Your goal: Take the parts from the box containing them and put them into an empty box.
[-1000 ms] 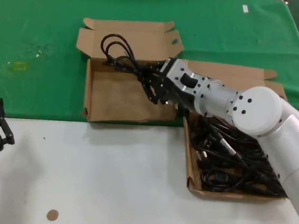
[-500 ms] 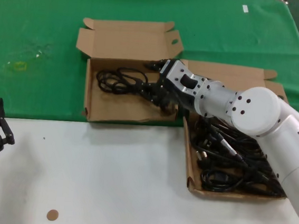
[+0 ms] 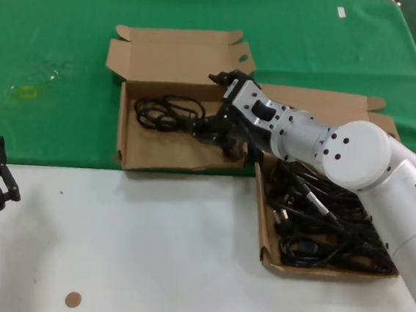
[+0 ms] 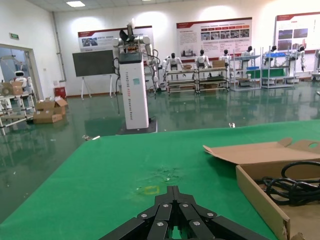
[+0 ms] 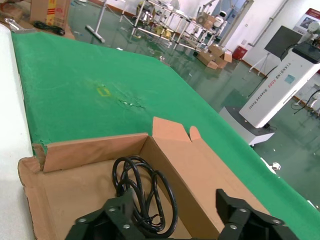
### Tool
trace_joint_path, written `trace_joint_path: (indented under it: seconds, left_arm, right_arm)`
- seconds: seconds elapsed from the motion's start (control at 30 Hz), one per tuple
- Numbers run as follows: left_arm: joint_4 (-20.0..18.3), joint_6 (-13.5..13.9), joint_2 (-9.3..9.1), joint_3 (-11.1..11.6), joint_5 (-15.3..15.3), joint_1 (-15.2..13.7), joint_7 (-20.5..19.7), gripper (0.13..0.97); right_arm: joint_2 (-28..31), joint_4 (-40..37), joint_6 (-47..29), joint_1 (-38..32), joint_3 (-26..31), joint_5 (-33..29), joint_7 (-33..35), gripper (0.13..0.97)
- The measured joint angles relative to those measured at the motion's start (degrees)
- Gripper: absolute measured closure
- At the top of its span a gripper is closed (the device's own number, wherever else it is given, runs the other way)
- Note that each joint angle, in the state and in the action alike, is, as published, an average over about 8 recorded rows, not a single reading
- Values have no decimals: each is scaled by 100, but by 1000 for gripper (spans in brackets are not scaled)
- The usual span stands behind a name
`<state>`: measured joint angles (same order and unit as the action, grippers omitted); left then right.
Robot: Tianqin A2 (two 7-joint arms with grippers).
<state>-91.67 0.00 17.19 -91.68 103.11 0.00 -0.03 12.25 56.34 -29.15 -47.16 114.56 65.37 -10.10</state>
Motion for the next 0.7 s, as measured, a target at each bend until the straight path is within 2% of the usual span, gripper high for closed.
trace_joint_path:
  seconds: [0.17,0.3,0.4,0.57,0.7]
  left_arm:
    - [0,0,0,0,0,0,0,946]
    - [0,0,0,0,0,0,0,933]
    - [0,0,0,0,0,0,0,926]
    - [0,0,0,0,0,0,0,864]
    - [0,0,0,0,0,0,0,827]
  right_arm:
    - [11,77,55,96,-47,70,10,447]
    - [29,206,163,269,-131,210,49,447]
    - [46,327,263,431,-209,340,85,380]
    - [77,552,449,732,-355,581,150,269]
    - [103,740,604,985,-477,781,205,229]
